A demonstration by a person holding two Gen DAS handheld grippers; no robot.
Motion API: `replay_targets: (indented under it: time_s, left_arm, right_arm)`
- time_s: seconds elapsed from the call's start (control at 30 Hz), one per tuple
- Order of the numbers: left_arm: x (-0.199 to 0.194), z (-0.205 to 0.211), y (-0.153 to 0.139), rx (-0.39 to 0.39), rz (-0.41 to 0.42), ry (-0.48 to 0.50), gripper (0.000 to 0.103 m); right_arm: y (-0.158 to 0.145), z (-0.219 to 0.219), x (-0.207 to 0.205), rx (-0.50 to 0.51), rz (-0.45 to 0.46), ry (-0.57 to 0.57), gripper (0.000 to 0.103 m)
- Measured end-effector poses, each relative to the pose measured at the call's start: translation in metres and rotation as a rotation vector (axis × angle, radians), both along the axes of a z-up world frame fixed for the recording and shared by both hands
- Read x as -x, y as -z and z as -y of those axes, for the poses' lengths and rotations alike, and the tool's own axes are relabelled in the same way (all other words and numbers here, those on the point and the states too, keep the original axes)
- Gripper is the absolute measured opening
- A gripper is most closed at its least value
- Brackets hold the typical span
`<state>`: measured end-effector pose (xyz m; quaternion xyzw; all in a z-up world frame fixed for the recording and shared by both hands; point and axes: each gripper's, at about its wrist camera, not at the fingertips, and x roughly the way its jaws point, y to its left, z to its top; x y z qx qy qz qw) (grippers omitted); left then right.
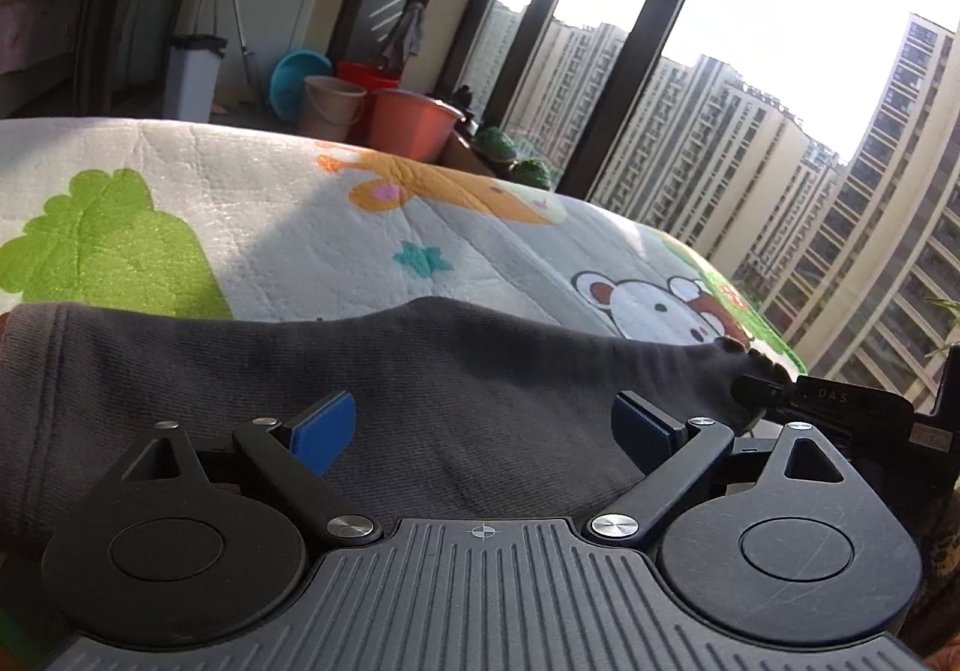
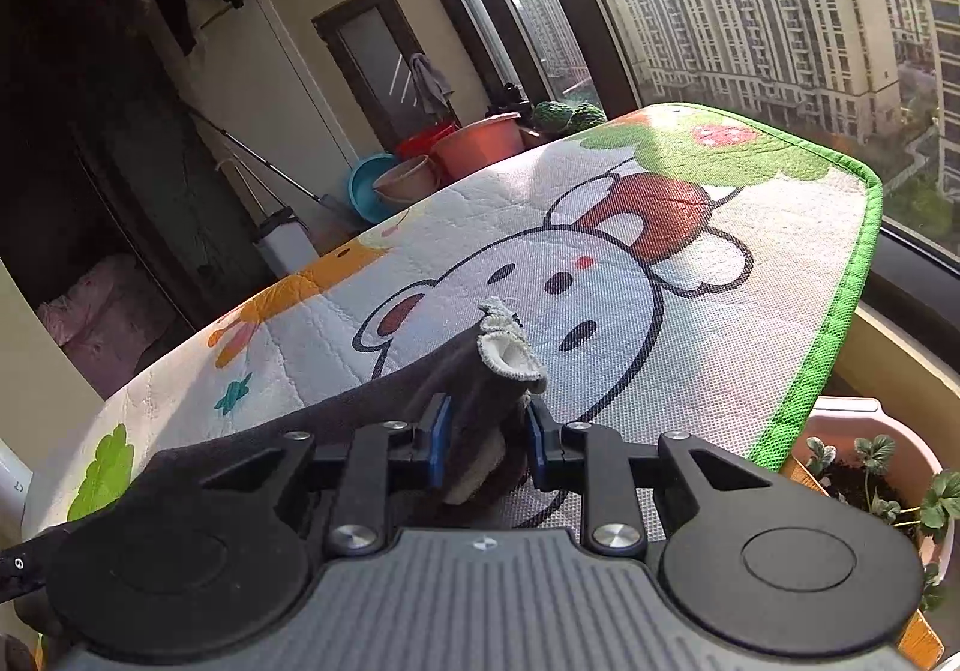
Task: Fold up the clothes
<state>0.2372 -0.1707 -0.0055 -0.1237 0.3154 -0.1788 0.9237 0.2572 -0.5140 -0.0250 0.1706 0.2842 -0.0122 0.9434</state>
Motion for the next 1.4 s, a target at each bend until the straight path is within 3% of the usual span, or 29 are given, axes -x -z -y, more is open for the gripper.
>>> replay_targets:
  time_s: [0.1,0.2,0.47,0.53,0.6,0.67,0.77,0.9,1.03,1.13,1.2,1.33,1.4]
  left_arm:
    - [-0.003,0.011,-0.010,-0.012,0.014,0.022,0.098]
    - [-0.013,0.025,-0.016,-0.003,-0.013,0.037,0.098]
    - [-0.029,0.060,0.001,0.014,-0.087,0.095,0.097]
    - [-0.030,0.062,0.007,0.013,-0.115,0.105,0.086]
    - [-0.031,0.062,0.013,0.014,-0.138,0.114,0.077]
    - [-0.032,0.060,0.019,0.029,-0.151,0.117,0.077]
    - [-0.031,0.054,0.024,0.067,-0.157,0.115,0.079]
    - [-0.030,0.050,0.028,0.113,-0.153,0.119,0.087]
    - [-0.027,0.053,0.029,0.119,-0.136,0.133,0.093]
    - [-0.026,0.054,0.030,0.118,-0.131,0.132,0.093]
    - [-0.027,0.053,0.030,0.131,-0.135,0.131,0.094]
    - [-0.030,0.051,0.032,0.168,-0.139,0.146,0.099]
    - [-0.031,0.052,0.032,0.168,-0.135,0.166,0.103]
  right_arm:
    - [-0.011,-0.032,0.004,0.233,0.054,-0.083,0.024]
    - [-0.014,-0.055,0.010,0.375,0.091,-0.167,0.024]
    - [-0.007,-0.077,0.032,0.504,0.138,-0.279,0.024]
    - [-0.007,-0.075,0.033,0.520,0.140,-0.262,0.024]
    - [-0.010,-0.062,0.028,0.468,0.121,-0.211,0.024]
    - [-0.012,-0.040,0.019,0.396,0.087,-0.132,0.024]
    - [-0.013,-0.003,0.010,0.265,0.029,-0.025,0.025]
    - [-0.017,0.048,0.024,-0.042,0.049,0.058,0.029]
    - [-0.006,0.067,0.030,-0.237,0.023,0.070,0.042]
    - [0.013,0.065,0.023,-0.353,-0.028,0.103,0.044]
    - [0.022,0.061,0.020,-0.402,-0.025,0.150,0.044]
    - [0.028,0.047,0.001,-0.442,-0.013,0.137,0.044]
    - [0.025,0.035,-0.008,-0.358,-0.027,0.128,0.028]
